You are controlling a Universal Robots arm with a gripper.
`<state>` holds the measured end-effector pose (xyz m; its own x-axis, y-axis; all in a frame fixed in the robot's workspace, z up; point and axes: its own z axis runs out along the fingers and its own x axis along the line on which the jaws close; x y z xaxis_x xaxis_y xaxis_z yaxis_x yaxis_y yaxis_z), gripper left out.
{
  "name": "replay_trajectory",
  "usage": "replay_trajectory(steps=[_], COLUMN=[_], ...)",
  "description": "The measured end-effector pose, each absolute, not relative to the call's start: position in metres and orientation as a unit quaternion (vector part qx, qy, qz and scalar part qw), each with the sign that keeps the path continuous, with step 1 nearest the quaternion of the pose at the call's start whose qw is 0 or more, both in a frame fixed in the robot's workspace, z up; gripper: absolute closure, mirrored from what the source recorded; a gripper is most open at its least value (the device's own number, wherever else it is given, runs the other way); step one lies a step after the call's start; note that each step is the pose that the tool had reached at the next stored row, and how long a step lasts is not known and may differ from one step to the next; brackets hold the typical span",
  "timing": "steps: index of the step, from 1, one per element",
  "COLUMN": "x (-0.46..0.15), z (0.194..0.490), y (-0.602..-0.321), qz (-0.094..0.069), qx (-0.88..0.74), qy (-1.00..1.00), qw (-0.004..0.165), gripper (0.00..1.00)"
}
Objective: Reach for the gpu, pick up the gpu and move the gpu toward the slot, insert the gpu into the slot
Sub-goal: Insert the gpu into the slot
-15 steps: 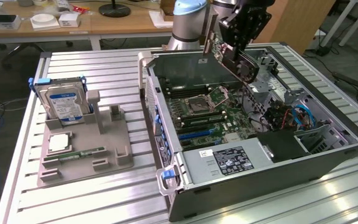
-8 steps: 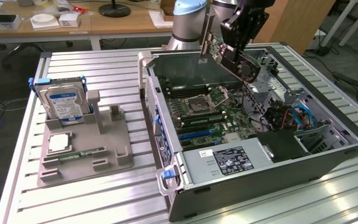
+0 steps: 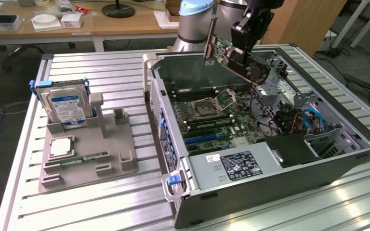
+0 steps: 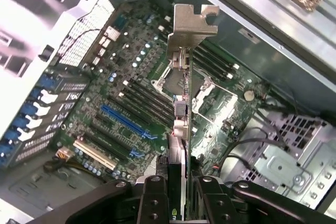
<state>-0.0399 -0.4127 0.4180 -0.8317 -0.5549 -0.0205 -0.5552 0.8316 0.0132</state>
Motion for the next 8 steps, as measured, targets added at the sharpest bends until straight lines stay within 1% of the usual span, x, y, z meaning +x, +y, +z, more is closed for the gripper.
replay_trajectory(steps=[8], x=[-0.0399], z=[0.4168], y=[-0.4127], qz=[0.01], qx=[-0.357], qy=[0.934], qw=[0.007], gripper=[0.74])
